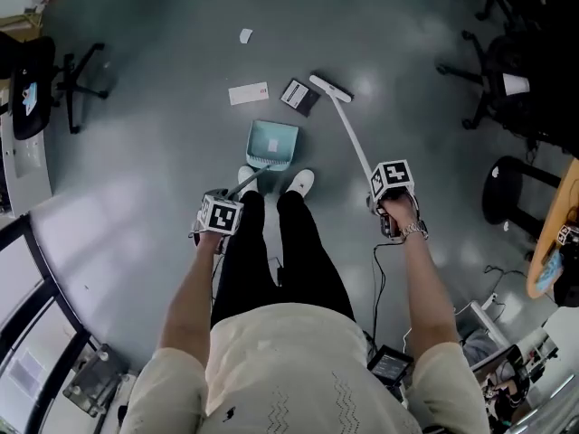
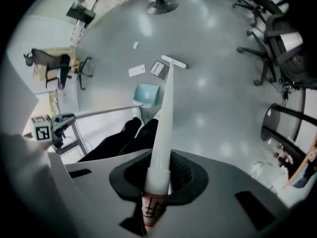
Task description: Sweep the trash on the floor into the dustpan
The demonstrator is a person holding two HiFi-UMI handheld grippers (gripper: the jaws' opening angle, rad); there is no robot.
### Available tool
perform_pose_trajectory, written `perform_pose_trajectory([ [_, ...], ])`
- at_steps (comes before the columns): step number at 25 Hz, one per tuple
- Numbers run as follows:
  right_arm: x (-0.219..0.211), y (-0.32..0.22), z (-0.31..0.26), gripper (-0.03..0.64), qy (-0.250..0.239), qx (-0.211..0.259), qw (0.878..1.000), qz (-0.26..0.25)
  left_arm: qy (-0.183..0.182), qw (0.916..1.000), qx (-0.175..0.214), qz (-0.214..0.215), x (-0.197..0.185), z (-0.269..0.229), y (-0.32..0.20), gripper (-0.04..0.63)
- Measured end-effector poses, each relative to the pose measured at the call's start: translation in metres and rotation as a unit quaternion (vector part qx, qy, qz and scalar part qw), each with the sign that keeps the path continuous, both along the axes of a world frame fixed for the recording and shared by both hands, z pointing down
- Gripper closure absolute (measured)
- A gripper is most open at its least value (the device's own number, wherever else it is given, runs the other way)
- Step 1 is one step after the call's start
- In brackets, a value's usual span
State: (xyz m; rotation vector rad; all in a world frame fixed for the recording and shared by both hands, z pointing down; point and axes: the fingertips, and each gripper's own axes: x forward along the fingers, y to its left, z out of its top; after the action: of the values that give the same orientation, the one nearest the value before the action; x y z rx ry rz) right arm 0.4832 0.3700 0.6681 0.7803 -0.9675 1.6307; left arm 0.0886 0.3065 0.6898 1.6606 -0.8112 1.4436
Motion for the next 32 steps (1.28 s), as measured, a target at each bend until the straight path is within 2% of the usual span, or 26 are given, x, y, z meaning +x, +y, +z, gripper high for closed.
perform_pose_trajectory([
  [4, 0.000, 0.008, 0.006, 0.551, 0.018, -0.007, 0.993, -0.114, -0.019, 0.9997, -0.001, 0.018, 0.012, 0.010, -0.013, 0.503],
  [7, -0.009, 0.025, 0.004, 0.551, 0.022, -0.015, 0.985, -0.172, -0.018, 0.9995, -0.001, 0.026, 0.015, 0.013, -0.017, 0.504],
  [17, -0.068, 0.076, -0.019, 0.549, -0.030, -0.050, 0.963, -0.264, -0.021, 0.9995, -0.019, 0.013, -0.009, 0.021, -0.004, 0.503],
  [22, -0.090, 0.078, -0.043, 0.551, -0.062, -0.060, 0.966, -0.244, -0.004, 1.0000, -0.005, 0.002, -0.021, 0.018, -0.001, 0.503],
  [26, -0.116, 0.085, -0.074, 0.551, -0.104, -0.070, 0.976, -0.177, 0.013, 0.9998, 0.006, -0.013, -0.040, 0.011, -0.009, 0.503],
  [29, -0.141, 0.087, -0.096, 0.551, -0.111, -0.062, 0.984, -0.126, 0.020, 0.9998, 0.007, -0.003, -0.076, 0.008, -0.012, 0.503],
  [32, -0.175, 0.078, -0.107, 0.551, -0.106, -0.049, 0.991, -0.062, 0.026, 0.9996, 0.009, -0.001, -0.133, 0.000, -0.026, 0.503],
])
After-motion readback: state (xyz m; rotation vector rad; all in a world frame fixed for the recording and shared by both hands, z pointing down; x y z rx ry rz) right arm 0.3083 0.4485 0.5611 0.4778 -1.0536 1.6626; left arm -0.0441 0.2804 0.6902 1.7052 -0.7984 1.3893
